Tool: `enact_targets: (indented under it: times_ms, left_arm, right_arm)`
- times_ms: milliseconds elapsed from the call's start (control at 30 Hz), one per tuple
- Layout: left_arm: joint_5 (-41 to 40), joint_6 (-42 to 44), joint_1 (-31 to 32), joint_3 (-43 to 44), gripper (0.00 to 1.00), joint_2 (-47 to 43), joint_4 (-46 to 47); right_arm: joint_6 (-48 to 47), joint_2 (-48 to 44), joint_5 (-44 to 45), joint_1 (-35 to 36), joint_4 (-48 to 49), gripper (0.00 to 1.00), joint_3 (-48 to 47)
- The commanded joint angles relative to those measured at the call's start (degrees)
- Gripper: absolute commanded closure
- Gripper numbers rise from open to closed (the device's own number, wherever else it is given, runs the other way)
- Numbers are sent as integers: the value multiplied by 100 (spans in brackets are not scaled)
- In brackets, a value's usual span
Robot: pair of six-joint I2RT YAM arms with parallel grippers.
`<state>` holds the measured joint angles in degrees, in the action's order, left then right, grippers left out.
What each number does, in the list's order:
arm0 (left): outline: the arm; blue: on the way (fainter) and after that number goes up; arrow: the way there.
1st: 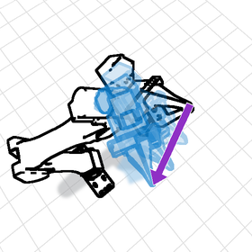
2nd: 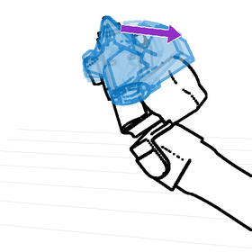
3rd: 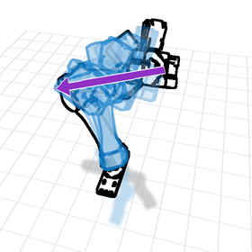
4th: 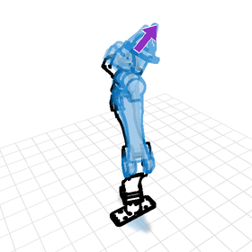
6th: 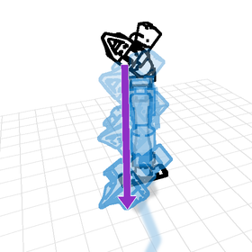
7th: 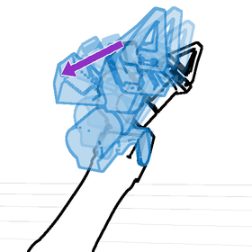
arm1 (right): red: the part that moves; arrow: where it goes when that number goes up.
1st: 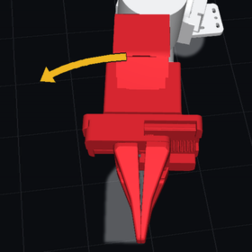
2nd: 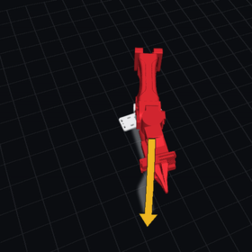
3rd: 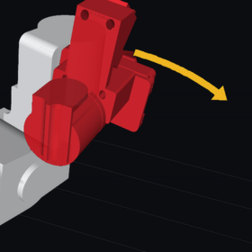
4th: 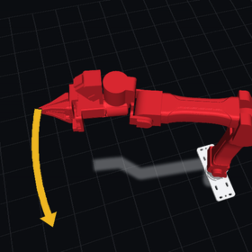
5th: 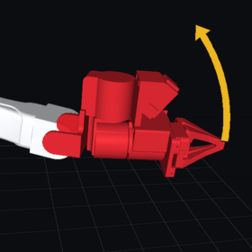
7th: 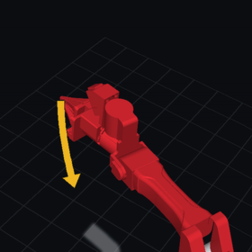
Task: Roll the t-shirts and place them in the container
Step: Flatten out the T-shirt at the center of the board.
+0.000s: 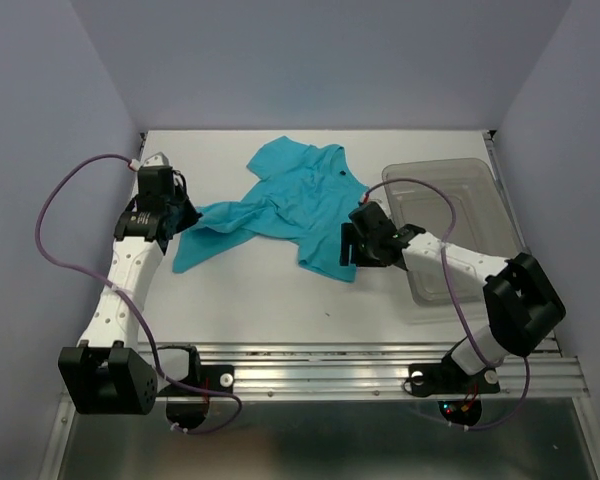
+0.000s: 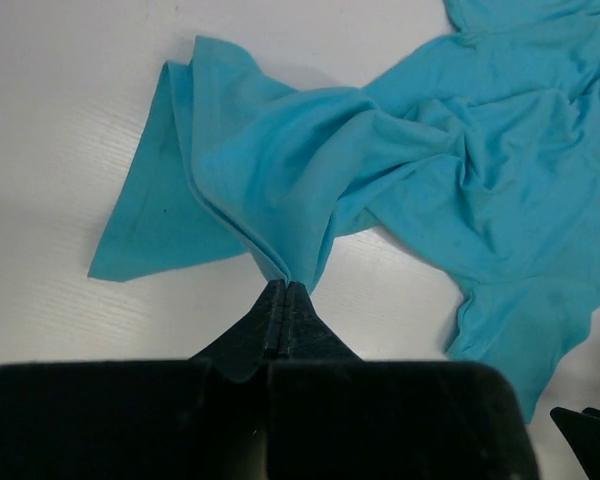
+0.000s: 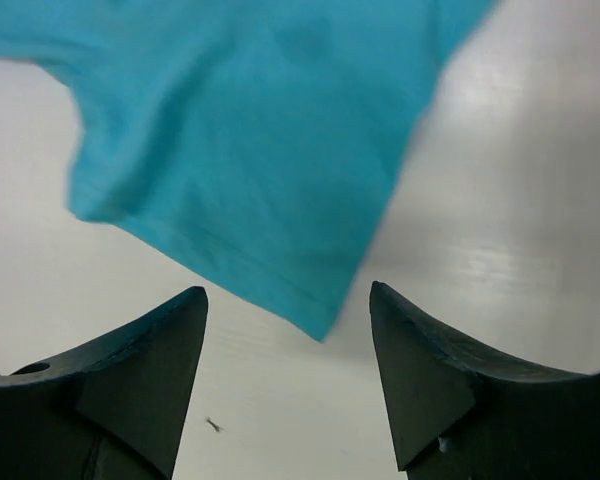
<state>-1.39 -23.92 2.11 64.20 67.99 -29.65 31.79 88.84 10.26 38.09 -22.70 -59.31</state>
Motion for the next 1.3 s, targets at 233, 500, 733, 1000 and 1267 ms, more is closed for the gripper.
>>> enact_targets:
  times_ms: [233, 500, 733, 1000, 1267]
  left_arm:
    - [42, -7, -44, -839, 100, -593, 231]
    - [51, -77, -44, -918, 100, -664, 231]
    - [25, -113, -44, -980, 100, -708, 275]
    - [112, -8, -44, -263, 100, -50, 522]
    - [-107, 274, -167, 1507, 100, 488, -76]
  right_arm:
    - [1611, -851, -147, -64, 705, 13, 1405]
    - [1945, -34, -218, -12, 1329, 19, 1352]
    - [1945, 511, -191, -12, 1619, 58, 1115]
    - [813, 811, 555, -64, 1287, 99, -210]
    - [-270, 21, 1259, -389, 583, 99, -1550]
